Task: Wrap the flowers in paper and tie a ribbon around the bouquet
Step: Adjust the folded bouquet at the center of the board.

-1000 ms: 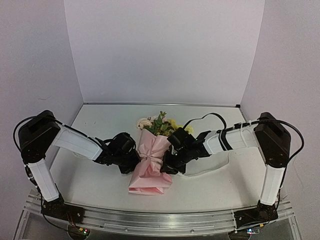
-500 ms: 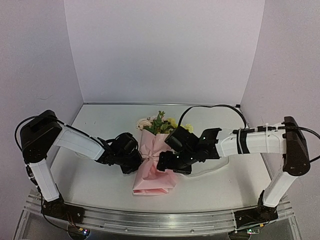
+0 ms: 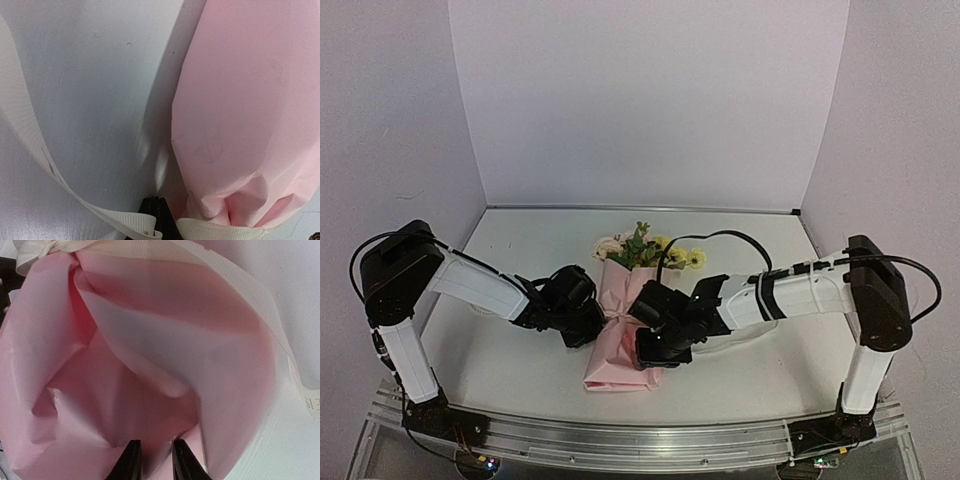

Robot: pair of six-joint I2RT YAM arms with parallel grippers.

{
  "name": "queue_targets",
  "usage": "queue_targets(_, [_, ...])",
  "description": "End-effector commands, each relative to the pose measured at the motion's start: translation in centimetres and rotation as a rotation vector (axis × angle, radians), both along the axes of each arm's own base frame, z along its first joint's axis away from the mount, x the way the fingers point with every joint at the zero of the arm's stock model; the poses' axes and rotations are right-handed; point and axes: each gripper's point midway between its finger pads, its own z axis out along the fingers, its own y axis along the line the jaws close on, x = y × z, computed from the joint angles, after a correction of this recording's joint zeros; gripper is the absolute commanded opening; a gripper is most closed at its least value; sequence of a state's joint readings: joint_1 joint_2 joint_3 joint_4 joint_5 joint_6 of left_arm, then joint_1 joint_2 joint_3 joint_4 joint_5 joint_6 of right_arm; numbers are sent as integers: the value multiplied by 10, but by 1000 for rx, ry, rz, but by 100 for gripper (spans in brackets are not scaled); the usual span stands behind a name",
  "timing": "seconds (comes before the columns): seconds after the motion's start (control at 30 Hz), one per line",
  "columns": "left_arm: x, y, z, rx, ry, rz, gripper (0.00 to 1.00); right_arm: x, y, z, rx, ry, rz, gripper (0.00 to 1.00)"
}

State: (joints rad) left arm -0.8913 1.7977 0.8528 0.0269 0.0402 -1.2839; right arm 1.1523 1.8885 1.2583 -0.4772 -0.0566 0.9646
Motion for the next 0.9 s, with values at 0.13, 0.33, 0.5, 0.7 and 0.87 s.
queue_targets(0.13, [-11, 28, 0, 52, -19, 41, 0, 13, -35, 2, -38, -51, -87, 6])
queue_targets(0.33, [-6, 30, 37, 14, -146, -5, 16, 9, -42, 13, -57, -68, -47, 19])
queue_targets(0.5, [-8, 41, 67, 3, -245, -32, 22, 12, -42, 47, -30, -125, -22, 48])
queue_targets(0.7, [-9, 71, 108, 29, -353, -18, 34, 26, -29, 104, 25, -222, 16, 59])
queue_targets(0.87, [10, 118, 119, 78, -358, 38, 43, 38, 22, 133, 78, -291, 198, 69])
